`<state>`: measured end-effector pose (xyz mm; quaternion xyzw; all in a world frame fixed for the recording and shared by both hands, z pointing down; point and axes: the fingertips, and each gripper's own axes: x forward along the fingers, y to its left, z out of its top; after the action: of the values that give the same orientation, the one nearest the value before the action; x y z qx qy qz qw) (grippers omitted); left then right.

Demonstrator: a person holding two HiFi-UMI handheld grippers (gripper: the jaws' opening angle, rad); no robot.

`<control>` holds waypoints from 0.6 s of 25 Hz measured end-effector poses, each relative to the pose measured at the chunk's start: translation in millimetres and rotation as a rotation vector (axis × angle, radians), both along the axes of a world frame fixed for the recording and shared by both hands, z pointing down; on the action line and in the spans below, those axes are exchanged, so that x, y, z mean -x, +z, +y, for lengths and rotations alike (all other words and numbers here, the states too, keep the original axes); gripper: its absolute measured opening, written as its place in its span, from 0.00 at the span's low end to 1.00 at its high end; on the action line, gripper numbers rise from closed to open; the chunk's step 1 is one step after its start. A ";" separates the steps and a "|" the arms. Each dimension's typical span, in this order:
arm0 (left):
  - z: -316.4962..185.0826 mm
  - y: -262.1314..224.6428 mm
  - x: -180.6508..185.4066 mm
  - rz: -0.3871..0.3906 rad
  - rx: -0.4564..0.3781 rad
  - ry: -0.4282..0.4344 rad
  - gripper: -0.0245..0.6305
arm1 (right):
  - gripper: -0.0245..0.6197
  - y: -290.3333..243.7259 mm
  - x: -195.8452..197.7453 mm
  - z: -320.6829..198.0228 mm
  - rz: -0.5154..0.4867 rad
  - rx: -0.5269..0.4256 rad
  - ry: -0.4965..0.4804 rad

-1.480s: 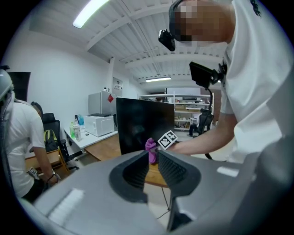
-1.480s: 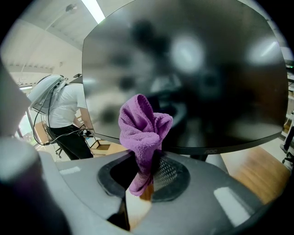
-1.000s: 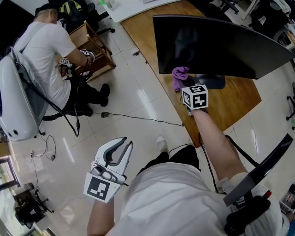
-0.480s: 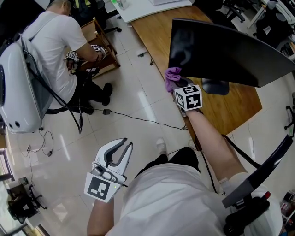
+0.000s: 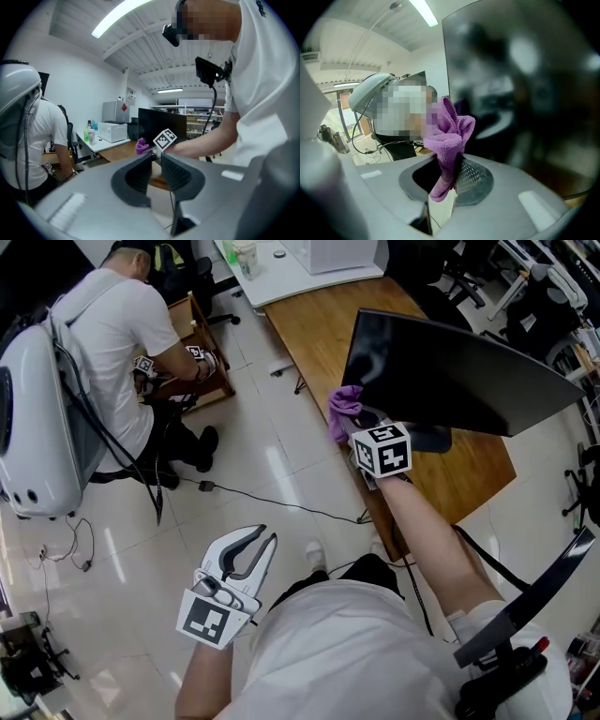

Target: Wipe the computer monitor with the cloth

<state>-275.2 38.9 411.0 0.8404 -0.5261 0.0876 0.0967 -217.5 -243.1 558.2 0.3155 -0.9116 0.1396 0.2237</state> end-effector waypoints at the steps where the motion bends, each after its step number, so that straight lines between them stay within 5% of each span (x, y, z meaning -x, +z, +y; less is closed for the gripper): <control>1: -0.7 0.7 0.1 0.005 -0.005 0.003 0.16 | 0.14 -6.6 1.4 0.6 -0.005 -0.007 -0.005; 15: -23.0 0.5 6.5 0.065 -0.081 0.031 0.16 | 0.14 -127.0 12.1 -2.2 -0.081 -0.084 -0.046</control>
<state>-281.6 15.9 411.5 0.8540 -0.5127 0.0403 0.0781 -229.5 -245.3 431.2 0.2977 -0.9319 0.1088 0.1765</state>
